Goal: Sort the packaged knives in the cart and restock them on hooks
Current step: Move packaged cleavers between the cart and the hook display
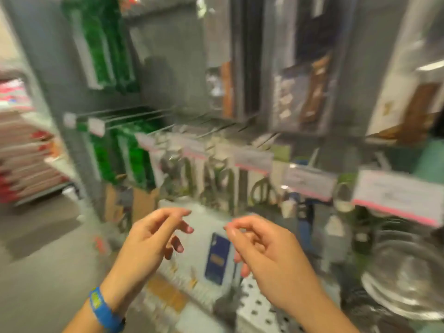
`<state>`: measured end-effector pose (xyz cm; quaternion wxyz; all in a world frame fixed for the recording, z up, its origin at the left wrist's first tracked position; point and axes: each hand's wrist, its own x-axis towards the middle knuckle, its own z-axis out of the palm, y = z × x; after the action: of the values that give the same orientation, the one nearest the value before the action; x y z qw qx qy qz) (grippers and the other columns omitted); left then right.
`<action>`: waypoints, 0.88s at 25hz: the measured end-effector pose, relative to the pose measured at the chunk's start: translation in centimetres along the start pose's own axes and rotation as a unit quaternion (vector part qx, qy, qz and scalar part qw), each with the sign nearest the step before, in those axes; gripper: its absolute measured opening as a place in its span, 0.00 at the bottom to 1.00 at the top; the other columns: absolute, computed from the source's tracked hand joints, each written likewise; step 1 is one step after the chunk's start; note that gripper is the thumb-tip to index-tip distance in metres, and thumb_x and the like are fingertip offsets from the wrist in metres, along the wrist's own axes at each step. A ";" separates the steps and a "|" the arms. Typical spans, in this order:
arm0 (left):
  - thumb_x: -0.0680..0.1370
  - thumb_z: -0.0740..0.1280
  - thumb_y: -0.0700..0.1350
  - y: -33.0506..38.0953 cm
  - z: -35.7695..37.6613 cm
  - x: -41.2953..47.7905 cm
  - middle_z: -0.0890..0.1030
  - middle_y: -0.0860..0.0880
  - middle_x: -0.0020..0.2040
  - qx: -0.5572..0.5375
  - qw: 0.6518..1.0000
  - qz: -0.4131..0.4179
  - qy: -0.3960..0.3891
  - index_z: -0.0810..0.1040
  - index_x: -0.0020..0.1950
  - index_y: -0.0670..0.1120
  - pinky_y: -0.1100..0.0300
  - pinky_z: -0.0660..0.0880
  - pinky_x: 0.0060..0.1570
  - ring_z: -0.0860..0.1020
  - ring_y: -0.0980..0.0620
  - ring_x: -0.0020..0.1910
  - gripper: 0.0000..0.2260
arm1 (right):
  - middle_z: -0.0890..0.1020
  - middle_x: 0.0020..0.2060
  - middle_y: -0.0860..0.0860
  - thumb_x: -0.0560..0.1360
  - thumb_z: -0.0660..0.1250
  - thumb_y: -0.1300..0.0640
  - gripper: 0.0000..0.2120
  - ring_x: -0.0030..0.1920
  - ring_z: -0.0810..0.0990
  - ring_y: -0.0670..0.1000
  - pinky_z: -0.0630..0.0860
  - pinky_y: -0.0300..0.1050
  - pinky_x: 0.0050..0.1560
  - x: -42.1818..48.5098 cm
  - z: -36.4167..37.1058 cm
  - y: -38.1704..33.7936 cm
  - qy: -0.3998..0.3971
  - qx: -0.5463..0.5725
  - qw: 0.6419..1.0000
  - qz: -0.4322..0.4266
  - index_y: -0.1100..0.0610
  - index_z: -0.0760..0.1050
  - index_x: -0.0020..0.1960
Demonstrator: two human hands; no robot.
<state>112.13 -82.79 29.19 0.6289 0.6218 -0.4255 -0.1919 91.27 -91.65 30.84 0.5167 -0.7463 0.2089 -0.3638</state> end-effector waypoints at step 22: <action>0.82 0.62 0.44 -18.8 -41.8 -61.4 0.84 0.44 0.41 -0.055 0.563 -0.512 0.646 0.82 0.48 0.41 0.64 0.68 0.26 0.72 0.55 0.25 0.11 | 0.85 0.37 0.44 0.82 0.65 0.50 0.07 0.33 0.83 0.45 0.73 0.35 0.35 -16.5 69.2 11.0 -0.669 -0.127 0.724 0.116 0.47 0.81 0.48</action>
<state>115.21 -12.52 -1.15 0.5650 0.6578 0.4954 -0.0516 133.74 -41.62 1.35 0.4608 -0.8248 -0.0619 0.3219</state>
